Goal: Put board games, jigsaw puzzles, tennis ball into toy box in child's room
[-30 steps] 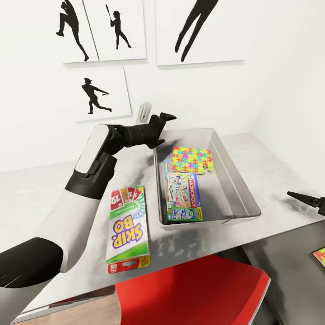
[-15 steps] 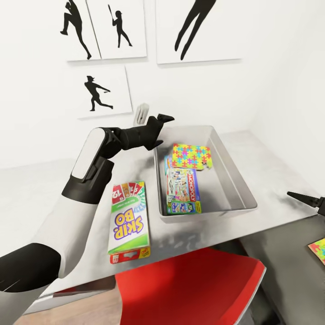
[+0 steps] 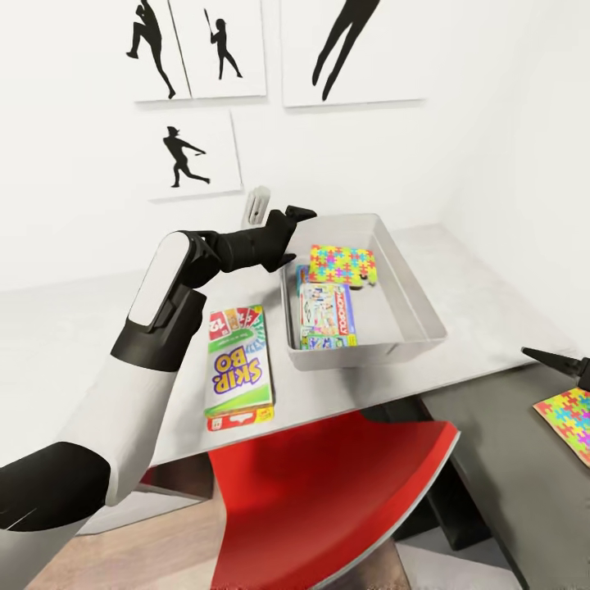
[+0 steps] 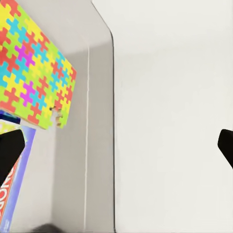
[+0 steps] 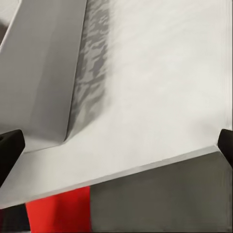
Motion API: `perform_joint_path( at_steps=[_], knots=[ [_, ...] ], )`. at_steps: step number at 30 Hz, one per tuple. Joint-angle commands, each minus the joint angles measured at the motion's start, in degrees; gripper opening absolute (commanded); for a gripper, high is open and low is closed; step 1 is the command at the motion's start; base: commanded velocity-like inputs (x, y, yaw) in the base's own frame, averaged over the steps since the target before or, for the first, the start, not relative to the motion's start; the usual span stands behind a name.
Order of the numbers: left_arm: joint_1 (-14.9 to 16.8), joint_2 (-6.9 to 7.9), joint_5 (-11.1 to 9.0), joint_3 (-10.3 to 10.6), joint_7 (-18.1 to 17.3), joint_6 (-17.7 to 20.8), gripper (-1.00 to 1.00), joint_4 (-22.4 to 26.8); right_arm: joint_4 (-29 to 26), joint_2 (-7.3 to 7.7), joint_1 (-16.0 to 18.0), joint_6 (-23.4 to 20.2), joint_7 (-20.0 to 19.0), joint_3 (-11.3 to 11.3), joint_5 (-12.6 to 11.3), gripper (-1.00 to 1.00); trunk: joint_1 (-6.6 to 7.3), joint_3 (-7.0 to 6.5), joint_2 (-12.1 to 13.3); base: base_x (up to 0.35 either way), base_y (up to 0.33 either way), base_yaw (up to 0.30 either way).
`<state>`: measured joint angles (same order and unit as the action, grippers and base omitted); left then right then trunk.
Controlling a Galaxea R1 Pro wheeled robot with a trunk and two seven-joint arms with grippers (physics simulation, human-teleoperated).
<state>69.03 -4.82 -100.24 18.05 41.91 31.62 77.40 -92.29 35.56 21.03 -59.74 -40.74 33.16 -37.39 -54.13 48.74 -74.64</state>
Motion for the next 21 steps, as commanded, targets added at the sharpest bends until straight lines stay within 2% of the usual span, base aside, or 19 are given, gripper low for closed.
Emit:
perform_joint_path(
  at_steps=[1,12,21],
  knots=[
    [0.0,-0.01,-0.4,0.0,0.5,0.0,1.00,0.0,0.0,0.00,0.1,-0.3,-0.4,0.1,0.3,1.00,0.01,0.04,0.0,-0.079,0.000,-0.086],
    [0.0,-0.01,-0.4,0.0,0.3,0.0,1.00,0.3,0.0,-0.19,0.1,-0.3,-0.3,0.1,0.3,1.00,0.01,0.04,0.0,-0.027,0.000,-0.195],
    [0.0,-0.01,-0.4,0.0,0.3,-0.1,1.00,0.3,0.1,-0.71,-0.2,-0.3,-0.3,0.1,0.3,1.00,0.01,0.04,0.0,-0.004,0.000,-0.081]
  ],
)
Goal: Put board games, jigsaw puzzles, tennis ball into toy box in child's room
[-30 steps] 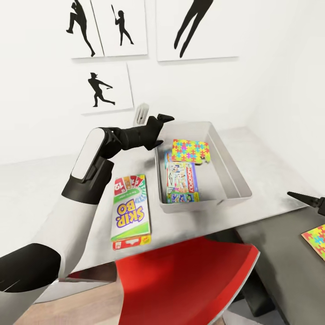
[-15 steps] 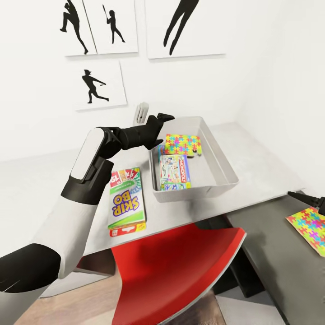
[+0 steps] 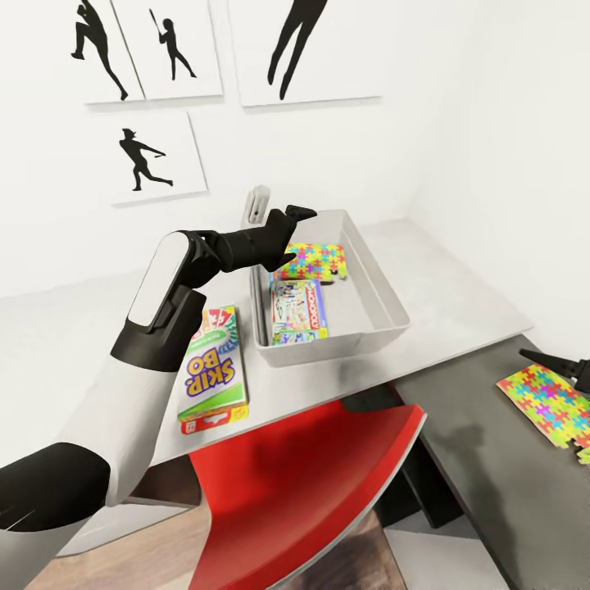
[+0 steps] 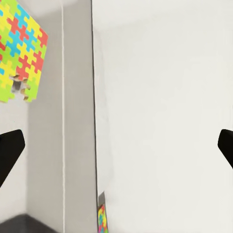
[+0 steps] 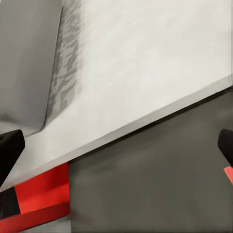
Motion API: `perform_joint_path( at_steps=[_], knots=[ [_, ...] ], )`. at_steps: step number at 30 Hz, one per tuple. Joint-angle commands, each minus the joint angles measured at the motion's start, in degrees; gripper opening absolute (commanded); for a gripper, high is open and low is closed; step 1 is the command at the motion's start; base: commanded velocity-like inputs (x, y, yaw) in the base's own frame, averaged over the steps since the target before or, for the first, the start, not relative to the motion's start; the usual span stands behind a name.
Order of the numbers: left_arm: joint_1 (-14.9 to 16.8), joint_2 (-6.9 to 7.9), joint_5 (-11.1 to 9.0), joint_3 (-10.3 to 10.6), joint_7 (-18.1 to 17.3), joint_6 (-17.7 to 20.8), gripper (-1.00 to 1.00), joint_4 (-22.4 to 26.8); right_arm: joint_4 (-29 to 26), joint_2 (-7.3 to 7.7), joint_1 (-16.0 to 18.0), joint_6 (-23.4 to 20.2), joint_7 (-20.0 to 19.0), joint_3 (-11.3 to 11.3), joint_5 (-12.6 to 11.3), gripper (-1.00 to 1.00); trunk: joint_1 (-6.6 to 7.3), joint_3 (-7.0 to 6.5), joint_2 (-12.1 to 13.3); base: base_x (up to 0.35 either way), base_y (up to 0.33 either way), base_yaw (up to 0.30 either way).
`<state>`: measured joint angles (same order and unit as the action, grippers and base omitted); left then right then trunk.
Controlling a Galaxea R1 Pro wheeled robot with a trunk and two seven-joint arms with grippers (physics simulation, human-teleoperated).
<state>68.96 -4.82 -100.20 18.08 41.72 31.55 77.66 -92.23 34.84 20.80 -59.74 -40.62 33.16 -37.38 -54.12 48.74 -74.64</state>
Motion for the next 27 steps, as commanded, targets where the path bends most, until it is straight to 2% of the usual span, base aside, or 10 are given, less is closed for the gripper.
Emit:
perform_joint_path(
  at_steps=[1,6,22,27],
  knots=[
    [0.0,-0.02,-0.4,0.0,0.5,0.0,1.00,0.0,0.0,-0.04,-0.1,-0.3,-0.4,0.1,0.3,1.00,0.00,0.04,0.0,-0.002,0.000,-0.034],
    [0.0,-0.02,-0.4,-0.1,0.4,0.1,1.00,0.0,0.0,-0.17,-0.4,-0.3,-0.4,0.1,0.3,1.00,0.00,0.04,0.0,-0.001,0.044,-0.020],
    [0.0,-0.02,-0.4,0.0,0.3,0.1,1.00,0.2,0.0,-0.18,-0.6,-0.3,-0.4,0.1,0.2,1.00,0.00,0.04,0.0,0.000,0.236,-0.003],
    [0.0,-0.02,-0.4,0.0,0.4,0.1,1.00,0.2,0.0,-0.16,-0.6,-0.3,-0.4,0.1,0.3,1.00,0.00,0.04,0.0,0.000,0.132,-0.001]
  ],
)
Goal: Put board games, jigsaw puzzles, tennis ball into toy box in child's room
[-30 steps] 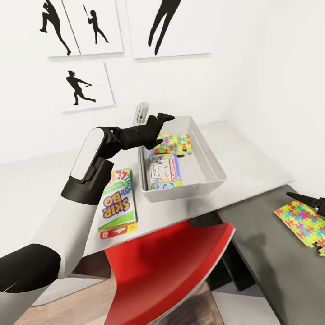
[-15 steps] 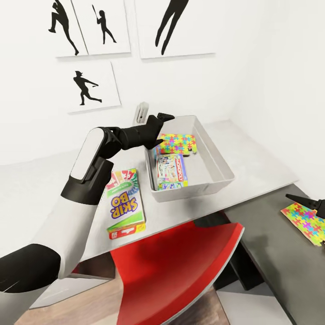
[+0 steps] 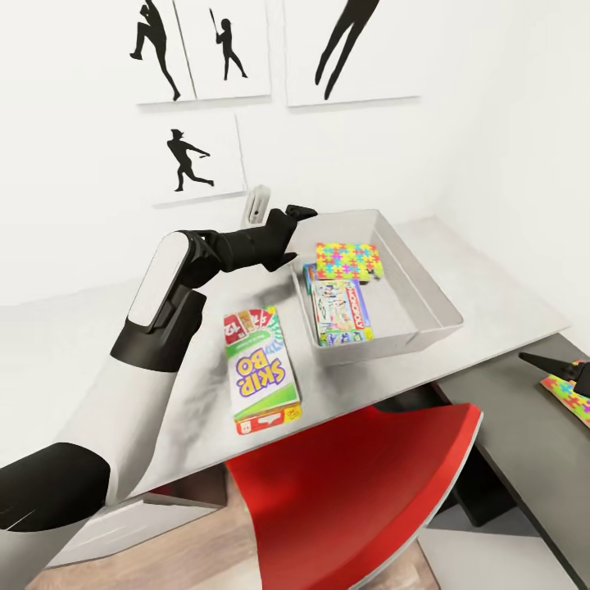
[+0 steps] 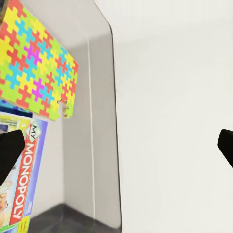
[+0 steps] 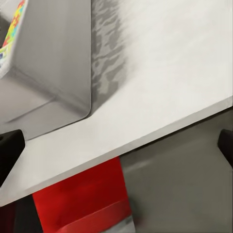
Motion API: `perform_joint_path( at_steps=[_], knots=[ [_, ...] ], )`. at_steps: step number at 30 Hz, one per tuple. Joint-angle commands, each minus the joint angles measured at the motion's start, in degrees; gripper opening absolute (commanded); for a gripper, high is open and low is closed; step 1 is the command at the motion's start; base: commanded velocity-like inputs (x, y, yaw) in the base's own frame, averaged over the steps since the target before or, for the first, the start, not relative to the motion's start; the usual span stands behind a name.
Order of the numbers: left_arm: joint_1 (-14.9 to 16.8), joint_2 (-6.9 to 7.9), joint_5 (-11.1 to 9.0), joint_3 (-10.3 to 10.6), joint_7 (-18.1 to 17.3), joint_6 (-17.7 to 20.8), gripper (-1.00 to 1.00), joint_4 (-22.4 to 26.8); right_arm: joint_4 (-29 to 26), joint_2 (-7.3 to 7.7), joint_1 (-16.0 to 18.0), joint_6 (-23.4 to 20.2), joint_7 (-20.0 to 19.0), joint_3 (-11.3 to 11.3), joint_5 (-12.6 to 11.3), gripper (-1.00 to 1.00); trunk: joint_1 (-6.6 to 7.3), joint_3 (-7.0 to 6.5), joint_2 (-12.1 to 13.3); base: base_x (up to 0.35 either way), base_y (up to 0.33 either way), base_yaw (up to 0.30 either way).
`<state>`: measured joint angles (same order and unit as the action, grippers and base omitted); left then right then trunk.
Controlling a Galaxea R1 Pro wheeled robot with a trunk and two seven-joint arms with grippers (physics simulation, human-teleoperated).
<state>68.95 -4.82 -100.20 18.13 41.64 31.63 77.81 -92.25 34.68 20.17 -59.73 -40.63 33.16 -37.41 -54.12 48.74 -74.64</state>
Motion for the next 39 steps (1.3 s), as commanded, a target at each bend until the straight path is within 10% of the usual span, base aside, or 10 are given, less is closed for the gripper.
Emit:
perform_joint_path(
  at_steps=[1,39],
  knots=[
    [0.0,-0.02,-0.4,0.0,0.5,0.0,1.00,0.0,0.0,0.01,0.1,-0.3,-0.4,0.1,0.3,1.00,0.00,0.04,0.0,0.000,0.078,0.000],
    [-1.1,0.56,-0.4,-0.3,0.8,0.0,1.00,2.7,0.0,0.56,0.3,-0.3,-0.3,0.3,0.4,1.00,0.00,0.04,0.0,-0.080,0.010,0.000]
  ],
)
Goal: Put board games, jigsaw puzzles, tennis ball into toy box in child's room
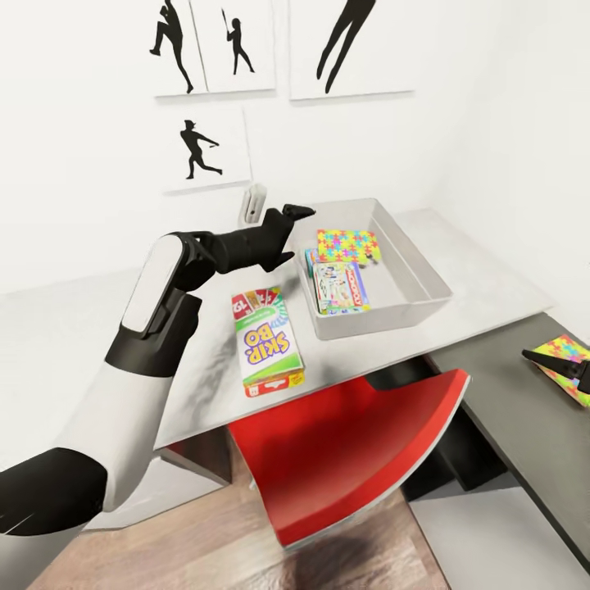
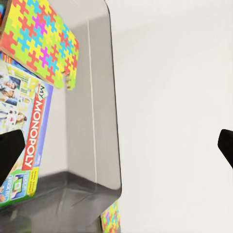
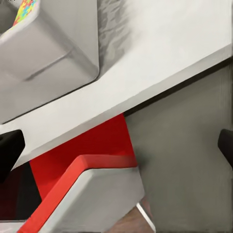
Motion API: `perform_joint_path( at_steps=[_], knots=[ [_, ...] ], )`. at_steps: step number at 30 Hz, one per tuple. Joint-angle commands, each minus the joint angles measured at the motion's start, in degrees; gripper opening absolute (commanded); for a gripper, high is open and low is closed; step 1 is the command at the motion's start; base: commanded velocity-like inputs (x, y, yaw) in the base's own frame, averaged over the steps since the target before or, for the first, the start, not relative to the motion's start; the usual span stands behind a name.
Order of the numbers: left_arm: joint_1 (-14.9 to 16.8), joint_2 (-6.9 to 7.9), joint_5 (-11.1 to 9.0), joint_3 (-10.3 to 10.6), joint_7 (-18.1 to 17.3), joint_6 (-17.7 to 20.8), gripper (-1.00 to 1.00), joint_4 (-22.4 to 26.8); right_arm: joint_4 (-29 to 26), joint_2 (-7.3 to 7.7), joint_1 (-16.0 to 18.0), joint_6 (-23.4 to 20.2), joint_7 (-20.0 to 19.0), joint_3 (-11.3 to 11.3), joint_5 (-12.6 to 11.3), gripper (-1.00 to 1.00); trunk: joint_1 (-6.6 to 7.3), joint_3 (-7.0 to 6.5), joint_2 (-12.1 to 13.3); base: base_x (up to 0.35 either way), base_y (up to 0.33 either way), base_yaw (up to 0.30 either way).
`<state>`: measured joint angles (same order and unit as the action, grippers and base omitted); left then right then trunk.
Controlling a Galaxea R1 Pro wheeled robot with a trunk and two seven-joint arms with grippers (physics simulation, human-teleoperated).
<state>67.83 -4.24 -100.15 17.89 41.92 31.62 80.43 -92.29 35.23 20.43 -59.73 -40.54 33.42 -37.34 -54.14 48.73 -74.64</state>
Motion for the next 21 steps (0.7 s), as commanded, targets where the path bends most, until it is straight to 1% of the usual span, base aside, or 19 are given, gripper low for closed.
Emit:
perform_joint_path(
  at_steps=[1,2,3,5,6,7,8,9,10,12,13,16,18,19,20,21],
  knots=[
    [-0.1,0.33,-0.4,-0.1,0.5,0.0,1.00,0.5,0.0,0.19,0.3,-0.3,-0.3,0.1,0.3,1.00,0.01,0.04,0.0,-0.094,0.000,0.000],
    [-0.4,0.77,-0.5,-0.1,0.5,0.0,1.00,1.0,0.0,0.40,0.6,-0.3,-0.2,0.1,0.3,1.00,0.01,0.04,0.0,-0.075,0.000,0.000],
    [-0.4,0.77,-0.5,-0.1,0.5,0.0,1.00,1.0,0.0,0.40,0.6,-0.3,-0.2,0.1,0.3,1.00,0.01,0.04,0.0,-0.075,0.000,0.000],
    [-1.2,1.96,-0.5,-0.1,0.5,0.0,1.00,2.6,0.0,0.81,2.2,-0.3,-0.1,0.0,0.3,1.00,0.01,0.04,0.0,-0.054,0.000,0.000],
    [-3.5,4.93,-0.6,-0.8,0.5,0.0,1.00,5.9,0.1,0.84,8.5,-0.3,1.5,-1.2,0.3,1.00,0.01,0.04,0.0,-0.020,0.000,0.000],
    [-4.1,5.60,-0.7,-1.2,0.5,0.0,1.00,6.7,0.2,0.85,10.2,-0.3,2.5,-2.0,0.3,1.00,0.01,0.04,0.0,-0.016,0.000,0.000],
    [-4.1,5.60,-0.7,-1.2,0.5,0.0,1.00,6.7,0.2,0.85,10.2,-0.3,2.5,-2.0,0.3,1.00,0.01,0.04,0.0,-0.016,0.000,0.000],
    [-4.7,6.19,-0.7,-1.6,0.5,0.0,1.00,7.3,0.2,0.88,11.9,-0.3,3.7,-2.9,0.3,1.00,0.01,0.04,0.0,-0.013,0.000,0.000],
    [-6.6,7.48,-0.9,-2.9,0.4,0.0,1.00,8.9,0.2,1.10,16.2,-0.3,7.6,-5.9,0.1,1.00,0.01,0.04,0.0,-0.006,0.000,0.000],
    [-7.7,8.14,-1.0,-3.6,0.4,0.0,1.00,9.7,0.3,0.99,19.0,-0.3,10.0,-7.3,0.0,1.00,0.01,0.04,0.0,-0.005,0.000,0.000],
    [-7.7,8.14,-1.0,-3.6,0.4,0.0,1.00,9.7,0.3,0.99,19.0,-0.3,10.0,-7.3,0.0,1.00,0.01,0.04,0.0,-0.004,0.000,0.000],
    [-8.9,8.92,-1.1,-4.4,0.3,0.1,1.00,10.5,0.4,0.53,23.1,-0.3,13.5,-9.3,0.0,1.00,0.01,0.04,0.0,-0.003,0.000,0.000],
    [-9.6,9.29,-1.1,-4.8,0.2,0.1,1.00,10.7,0.4,0.04,25.2,-0.3,16.1,-11.1,0.0,1.00,0.01,0.04,0.0,-0.002,0.000,0.000],
    [-10.3,9.67,-1.2,-5.0,0.1,0.1,1.00,10.9,0.4,-0.61,27.7,-0.3,19.8,-13.3,-0.1,1.00,0.01,0.04,0.0,-0.001,0.006,0.000],
    [-10.3,9.67,-1.2,-5.0,0.1,0.1,1.00,10.9,0.4,-0.61,27.7,-0.3,19.8,-13.3,-0.1,1.00,0.01,0.04,0.0,-0.001,0.006,0.000],
    [-10.4,9.79,-1.2,-5.1,0.1,0.1,1.00,11.0,0.4,-0.80,28.4,-0.3,20.8,-13.8,-0.1,1.00,0.01,0.04,0.0,-0.001,0.029,0.000]
  ],
)
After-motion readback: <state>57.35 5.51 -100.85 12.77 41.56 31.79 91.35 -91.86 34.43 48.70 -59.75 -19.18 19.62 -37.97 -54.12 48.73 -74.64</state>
